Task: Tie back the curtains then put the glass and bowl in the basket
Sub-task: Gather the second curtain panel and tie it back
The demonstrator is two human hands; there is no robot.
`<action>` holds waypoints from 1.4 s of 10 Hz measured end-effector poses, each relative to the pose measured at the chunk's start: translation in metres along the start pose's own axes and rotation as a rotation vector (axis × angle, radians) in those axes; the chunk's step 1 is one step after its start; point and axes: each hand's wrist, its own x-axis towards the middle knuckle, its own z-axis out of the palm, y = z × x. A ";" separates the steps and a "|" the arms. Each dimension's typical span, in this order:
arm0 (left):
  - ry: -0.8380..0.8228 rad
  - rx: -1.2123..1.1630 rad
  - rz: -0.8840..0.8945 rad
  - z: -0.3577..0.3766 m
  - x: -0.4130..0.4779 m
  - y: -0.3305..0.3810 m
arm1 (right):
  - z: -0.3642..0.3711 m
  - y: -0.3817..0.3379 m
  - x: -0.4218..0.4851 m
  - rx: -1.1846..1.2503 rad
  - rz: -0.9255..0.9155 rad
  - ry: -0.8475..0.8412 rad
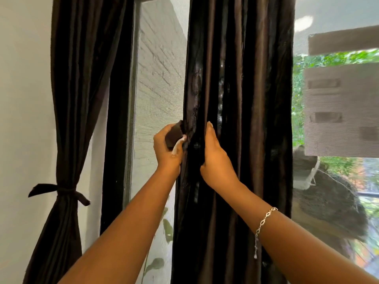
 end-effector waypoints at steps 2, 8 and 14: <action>-0.008 -0.106 -0.144 0.016 -0.006 0.010 | 0.010 -0.003 0.003 -0.093 0.044 -0.026; 0.118 -0.081 -0.159 0.018 0.013 0.000 | -0.005 0.001 -0.017 -0.112 -0.356 0.693; 0.044 -0.360 -0.332 0.019 0.008 0.007 | 0.010 0.000 0.015 -0.062 0.064 0.055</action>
